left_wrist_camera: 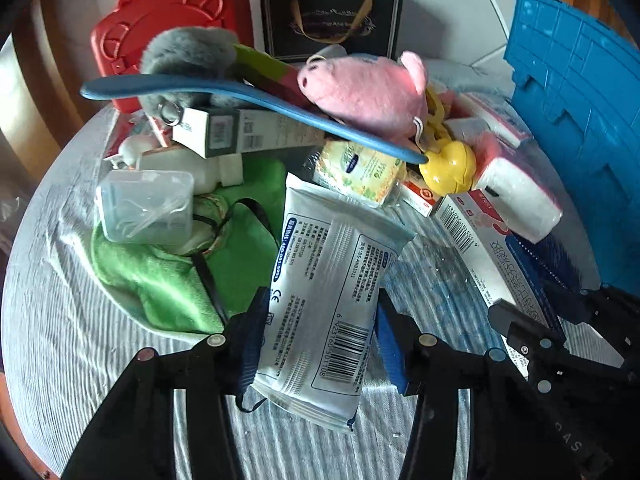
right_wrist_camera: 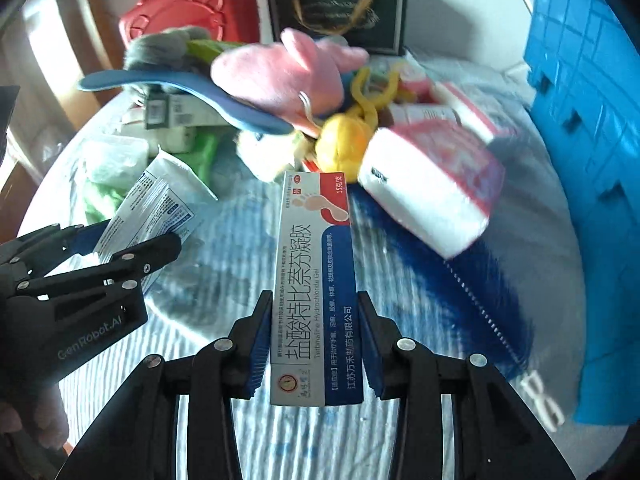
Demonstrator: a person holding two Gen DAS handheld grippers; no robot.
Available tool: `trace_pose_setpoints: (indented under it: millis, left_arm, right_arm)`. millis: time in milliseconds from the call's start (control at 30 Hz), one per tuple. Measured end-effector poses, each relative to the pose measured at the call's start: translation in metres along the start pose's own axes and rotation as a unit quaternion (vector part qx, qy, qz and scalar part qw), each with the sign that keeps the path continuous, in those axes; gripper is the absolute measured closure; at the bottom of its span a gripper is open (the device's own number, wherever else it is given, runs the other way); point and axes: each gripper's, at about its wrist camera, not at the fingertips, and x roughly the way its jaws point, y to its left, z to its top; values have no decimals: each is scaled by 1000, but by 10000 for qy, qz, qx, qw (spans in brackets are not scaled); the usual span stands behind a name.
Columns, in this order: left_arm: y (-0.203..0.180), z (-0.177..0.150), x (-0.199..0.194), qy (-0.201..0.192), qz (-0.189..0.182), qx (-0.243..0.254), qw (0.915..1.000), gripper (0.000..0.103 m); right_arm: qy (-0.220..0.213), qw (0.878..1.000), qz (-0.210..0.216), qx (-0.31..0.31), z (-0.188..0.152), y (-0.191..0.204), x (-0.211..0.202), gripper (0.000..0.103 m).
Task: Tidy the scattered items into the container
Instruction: 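Carry the wet-wipe pack and box over the blue crate with both tools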
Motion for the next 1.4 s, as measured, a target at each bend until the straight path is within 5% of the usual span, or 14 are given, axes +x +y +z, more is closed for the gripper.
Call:
trace_pose_setpoints:
  millis: [467, 767, 1067, 1400]
  left_arm:
    - [29, 21, -123, -1209, 367, -211, 9918, 53]
    - [12, 23, -192, -1934, -91, 35, 9811, 53]
    - [-87, 41, -239, -2595, -560, 618, 9621, 53]
    - [-275, 87, -258, -2818, -1234, 905, 9472, 53]
  right_arm:
    - [-1439, 9889, 147, -330, 17, 38, -130, 64]
    - [-2179, 9741, -545, -269, 10, 35, -219, 64]
    - [-2884, 9483, -1325, 41, -2, -38, -300, 64]
    - [-2899, 9334, -2094, 297, -21, -214, -354, 64]
